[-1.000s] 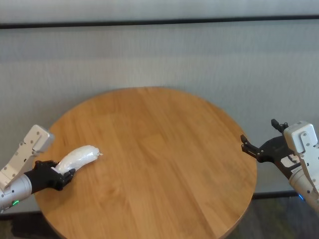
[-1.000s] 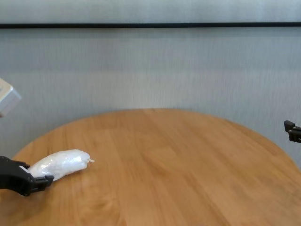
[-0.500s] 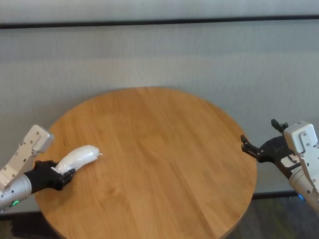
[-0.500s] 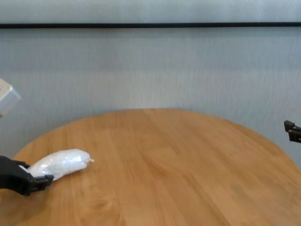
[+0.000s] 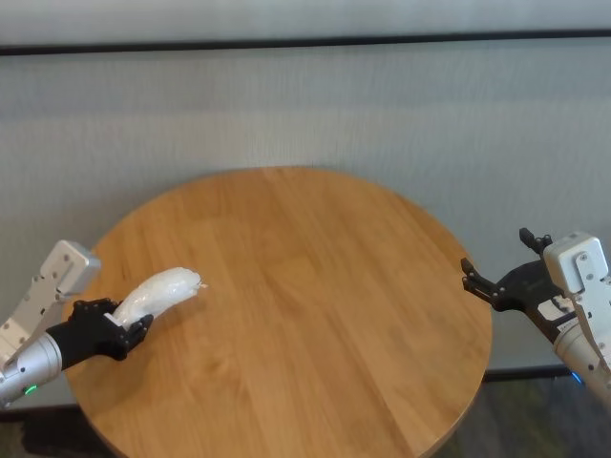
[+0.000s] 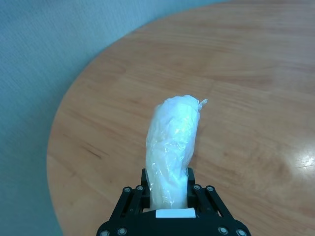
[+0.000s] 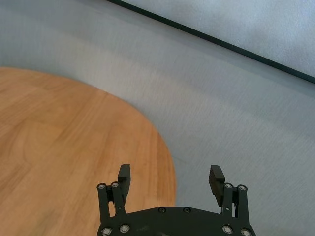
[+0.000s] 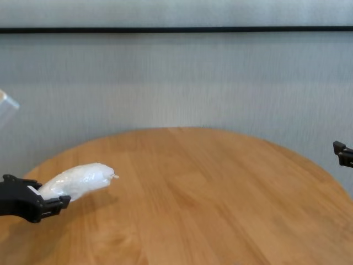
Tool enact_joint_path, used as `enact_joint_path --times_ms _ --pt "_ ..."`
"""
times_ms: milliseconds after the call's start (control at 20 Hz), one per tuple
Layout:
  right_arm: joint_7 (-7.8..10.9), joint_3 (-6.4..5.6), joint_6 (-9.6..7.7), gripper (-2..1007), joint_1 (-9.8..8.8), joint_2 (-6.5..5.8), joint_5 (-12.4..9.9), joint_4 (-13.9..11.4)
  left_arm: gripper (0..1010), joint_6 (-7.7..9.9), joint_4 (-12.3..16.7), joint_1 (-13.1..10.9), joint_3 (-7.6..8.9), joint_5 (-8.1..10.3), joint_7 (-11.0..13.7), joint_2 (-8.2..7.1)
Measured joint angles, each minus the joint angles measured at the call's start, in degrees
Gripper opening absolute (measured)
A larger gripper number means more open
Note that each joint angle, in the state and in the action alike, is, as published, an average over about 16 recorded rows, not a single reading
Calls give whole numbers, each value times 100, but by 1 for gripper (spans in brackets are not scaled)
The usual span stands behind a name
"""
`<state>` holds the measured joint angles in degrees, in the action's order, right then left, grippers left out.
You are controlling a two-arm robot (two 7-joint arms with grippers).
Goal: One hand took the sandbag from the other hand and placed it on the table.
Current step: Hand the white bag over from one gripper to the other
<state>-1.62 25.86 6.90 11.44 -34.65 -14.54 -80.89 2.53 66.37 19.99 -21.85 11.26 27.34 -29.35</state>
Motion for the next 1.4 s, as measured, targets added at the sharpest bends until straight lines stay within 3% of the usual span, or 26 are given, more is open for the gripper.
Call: enact_joint_path --times_ms 500,1400 --pt "0 0 0 1006 0 0 0 0 410 -227 83 -93 122 85 244 29" --pt "0 0 0 1006 0 0 0 0 410 -246 534 -112 154 178 369 -25"
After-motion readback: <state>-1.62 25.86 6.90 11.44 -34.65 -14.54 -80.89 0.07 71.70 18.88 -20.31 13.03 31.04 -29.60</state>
